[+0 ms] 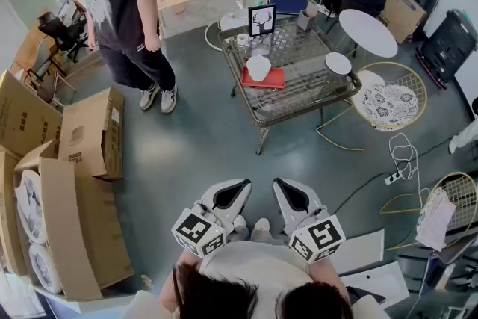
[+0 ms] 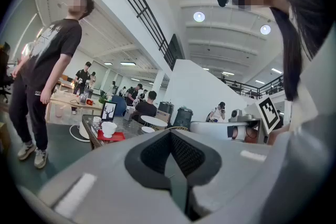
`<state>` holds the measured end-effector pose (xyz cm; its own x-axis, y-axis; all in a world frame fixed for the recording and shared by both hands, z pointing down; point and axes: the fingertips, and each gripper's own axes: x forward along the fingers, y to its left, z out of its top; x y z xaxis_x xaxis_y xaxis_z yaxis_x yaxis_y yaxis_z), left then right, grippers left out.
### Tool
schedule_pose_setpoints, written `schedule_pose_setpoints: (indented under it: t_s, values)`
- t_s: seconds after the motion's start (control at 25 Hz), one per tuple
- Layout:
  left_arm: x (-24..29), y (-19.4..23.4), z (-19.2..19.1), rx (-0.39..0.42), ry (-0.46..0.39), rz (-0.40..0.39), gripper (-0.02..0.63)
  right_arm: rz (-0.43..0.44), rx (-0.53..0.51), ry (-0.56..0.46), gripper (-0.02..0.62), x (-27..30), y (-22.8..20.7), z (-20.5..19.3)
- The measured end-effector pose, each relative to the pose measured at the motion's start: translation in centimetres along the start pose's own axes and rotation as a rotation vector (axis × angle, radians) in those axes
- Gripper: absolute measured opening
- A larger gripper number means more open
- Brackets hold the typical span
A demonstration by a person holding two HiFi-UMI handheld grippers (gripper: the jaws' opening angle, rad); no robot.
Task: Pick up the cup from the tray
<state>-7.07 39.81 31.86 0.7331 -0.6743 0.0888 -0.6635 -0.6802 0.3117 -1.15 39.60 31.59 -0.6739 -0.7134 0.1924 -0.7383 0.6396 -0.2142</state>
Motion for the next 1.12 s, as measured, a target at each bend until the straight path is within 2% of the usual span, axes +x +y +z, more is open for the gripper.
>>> schedule_pose_setpoints:
  t_s: [0.44,0.64,0.8,0.92,1.0,1.08,1.12]
  values:
    - [1.0,-0.4,-0.4,0.017,0.021,0.004,0.000,-0.004,0.004,0.010,0.021,-0.2,-1.1,-0.3]
    - [1.5,-0.3,0.0,-0.011,0.001,0.008,0.000,-0.014,0.030,0.009,0.021,-0.3,-1.8,-0.4]
    - [2.1,-0.1,0.4,-0.054,-0.024,0.007,0.000,-0.024,-0.021,0.011,0.023,-0.4,-2.1,-0.4]
    - [2.8,-0.4,0.1,0.021,0.009,0.008,0.000,-0.004,0.003,-0.008,0.023,-0.5,-2.5,-0.1]
    - [3.2,-0.7,-0.2,0.042,0.025,0.005,0.000,0.038,0.041,-0.033,0.055,-0.7,-2.5,0.2]
    - [3.3,-0.6,-0.1,0.020,0.010,0.013,0.000,0.071,0.076,-0.055,0.186,-0.9,-2.7,0.4]
    - [3.4,-0.5,0.0,0.008,0.000,0.021,0.000,0.072,0.082,-0.058,0.188,-0.9,-2.9,0.4]
